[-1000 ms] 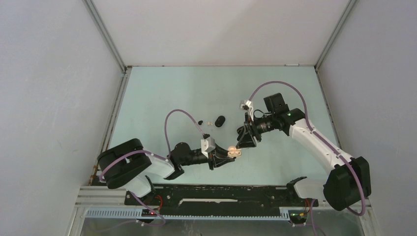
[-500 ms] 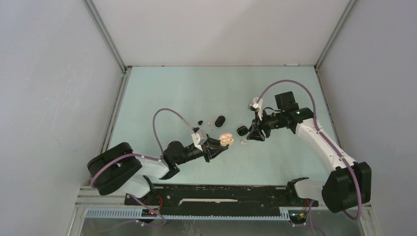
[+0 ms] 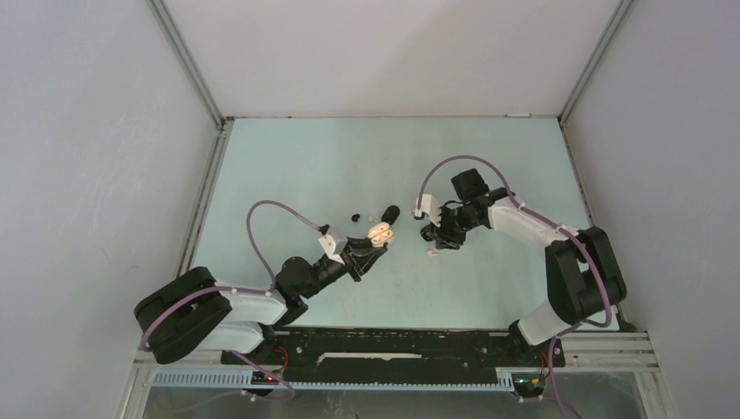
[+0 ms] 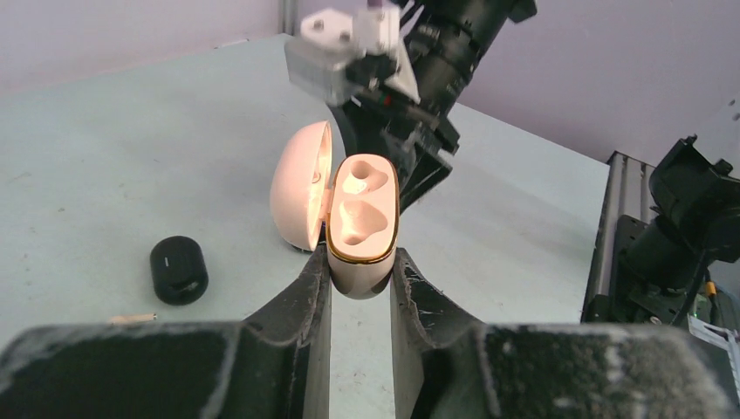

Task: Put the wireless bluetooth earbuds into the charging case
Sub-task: Pick up the left earbud from the center of the board.

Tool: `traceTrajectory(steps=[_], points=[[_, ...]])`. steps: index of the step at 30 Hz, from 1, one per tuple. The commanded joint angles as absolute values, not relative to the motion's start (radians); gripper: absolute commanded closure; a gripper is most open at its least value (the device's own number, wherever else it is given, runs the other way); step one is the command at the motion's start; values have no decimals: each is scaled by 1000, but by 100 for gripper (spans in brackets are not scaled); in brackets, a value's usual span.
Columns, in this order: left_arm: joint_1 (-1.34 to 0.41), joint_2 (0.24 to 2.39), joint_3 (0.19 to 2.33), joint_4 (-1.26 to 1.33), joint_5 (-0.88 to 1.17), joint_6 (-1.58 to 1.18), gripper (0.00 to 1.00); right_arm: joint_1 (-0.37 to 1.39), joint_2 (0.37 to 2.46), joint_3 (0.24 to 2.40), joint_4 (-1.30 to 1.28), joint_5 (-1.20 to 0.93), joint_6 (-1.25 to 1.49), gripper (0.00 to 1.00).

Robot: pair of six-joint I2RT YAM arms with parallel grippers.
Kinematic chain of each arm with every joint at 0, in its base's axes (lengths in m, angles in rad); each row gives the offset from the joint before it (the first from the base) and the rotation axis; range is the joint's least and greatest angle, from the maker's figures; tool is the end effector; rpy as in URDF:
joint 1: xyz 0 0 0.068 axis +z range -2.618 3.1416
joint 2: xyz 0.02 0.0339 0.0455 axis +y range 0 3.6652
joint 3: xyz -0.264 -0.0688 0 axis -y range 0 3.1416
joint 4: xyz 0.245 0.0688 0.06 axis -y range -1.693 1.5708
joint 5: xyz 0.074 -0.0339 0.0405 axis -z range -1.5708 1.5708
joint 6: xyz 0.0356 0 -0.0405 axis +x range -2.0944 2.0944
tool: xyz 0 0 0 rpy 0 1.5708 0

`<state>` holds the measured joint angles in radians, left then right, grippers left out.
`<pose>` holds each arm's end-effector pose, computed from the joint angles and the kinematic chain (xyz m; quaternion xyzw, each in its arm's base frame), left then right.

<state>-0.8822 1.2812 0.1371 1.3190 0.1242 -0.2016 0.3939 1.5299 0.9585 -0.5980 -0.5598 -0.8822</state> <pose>0.1290 -0.1636 0.1873 0.2589 0.5888 -0.4286 0.6346 0.2591 0.1282 0.1994 -0.6052 0.7237 0.2164 0.2514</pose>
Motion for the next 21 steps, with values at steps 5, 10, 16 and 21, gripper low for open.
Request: traceTrajectory(steps=[5, 10, 16, 21], points=[[-870, 1236, 121, 1350, 45, -187, 100, 414, 1628, 960, -479, -431, -953, 61], [-868, 1233, 119, 1349, 43, -187, 100, 425, 1652, 960, -463, -419, -945, 61], [-865, 1230, 117, 1348, 39, -186, 100, 459, 1672, 947, -455, -394, -948, 60], [-861, 1220, 114, 1345, 35, -183, 100, 501, 1660, 907, -435, -357, -954, 56]])
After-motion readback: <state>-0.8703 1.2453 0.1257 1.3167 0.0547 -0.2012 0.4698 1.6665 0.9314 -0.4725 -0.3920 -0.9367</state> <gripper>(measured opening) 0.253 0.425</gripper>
